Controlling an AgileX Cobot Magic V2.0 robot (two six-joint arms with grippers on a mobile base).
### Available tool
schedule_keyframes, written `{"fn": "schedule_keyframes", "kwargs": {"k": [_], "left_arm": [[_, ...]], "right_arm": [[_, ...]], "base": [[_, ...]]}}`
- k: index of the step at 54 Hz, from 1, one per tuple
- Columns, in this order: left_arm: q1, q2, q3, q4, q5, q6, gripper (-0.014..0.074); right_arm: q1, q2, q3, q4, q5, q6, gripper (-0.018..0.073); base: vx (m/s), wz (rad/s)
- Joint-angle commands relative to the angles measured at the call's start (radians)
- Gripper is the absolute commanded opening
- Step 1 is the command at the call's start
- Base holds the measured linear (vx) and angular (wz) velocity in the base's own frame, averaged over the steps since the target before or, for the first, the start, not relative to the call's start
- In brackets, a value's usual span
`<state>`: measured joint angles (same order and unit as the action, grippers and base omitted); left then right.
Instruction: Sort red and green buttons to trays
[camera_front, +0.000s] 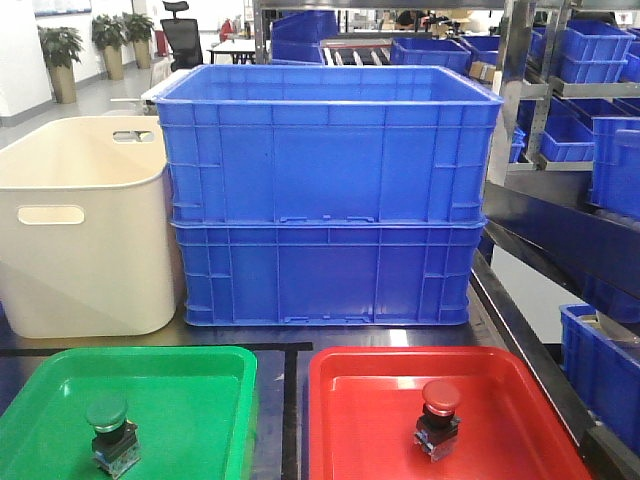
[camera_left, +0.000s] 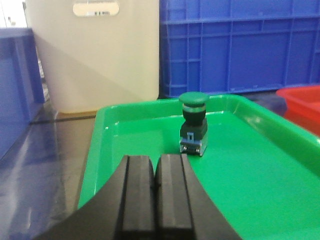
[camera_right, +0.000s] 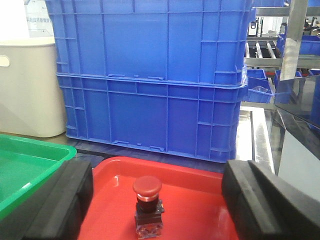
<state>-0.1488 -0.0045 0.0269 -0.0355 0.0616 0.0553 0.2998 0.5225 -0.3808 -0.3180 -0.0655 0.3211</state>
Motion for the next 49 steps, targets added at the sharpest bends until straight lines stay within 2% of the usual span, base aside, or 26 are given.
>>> {"fn": "schedule_keyframes", "kwargs": {"k": [1, 42, 45, 49], "left_arm": [[0.006, -0.009, -0.019, -0.087, -0.049, 0.070, -0.0003], [0.006, -0.006, -0.019, -0.085, -0.049, 0.070, -0.0003], [0.006, -0.006, -0.019, -0.085, -0.049, 0.070, -0.0003], [0.006, -0.006, -0.019, -0.085, -0.049, 0.070, -0.0003]], "right_arm": [[0.000, 0.005, -0.029, -0.007, -0.074, -0.003, 0.0573], [-0.004, -0.011, -0.029, -0.006, -0.054, -0.015, 0.0566], [-0.004, -0.037, -0.028, 0.015, -0.020, -0.018, 0.0555], [-0.004, -0.089, -0.016, 0.094, 0.053, -0.021, 0.0531]], "base": [[0.00, 0.00], [0.00, 0.00], [0.00, 0.00], [0.00, 0.00]]}}
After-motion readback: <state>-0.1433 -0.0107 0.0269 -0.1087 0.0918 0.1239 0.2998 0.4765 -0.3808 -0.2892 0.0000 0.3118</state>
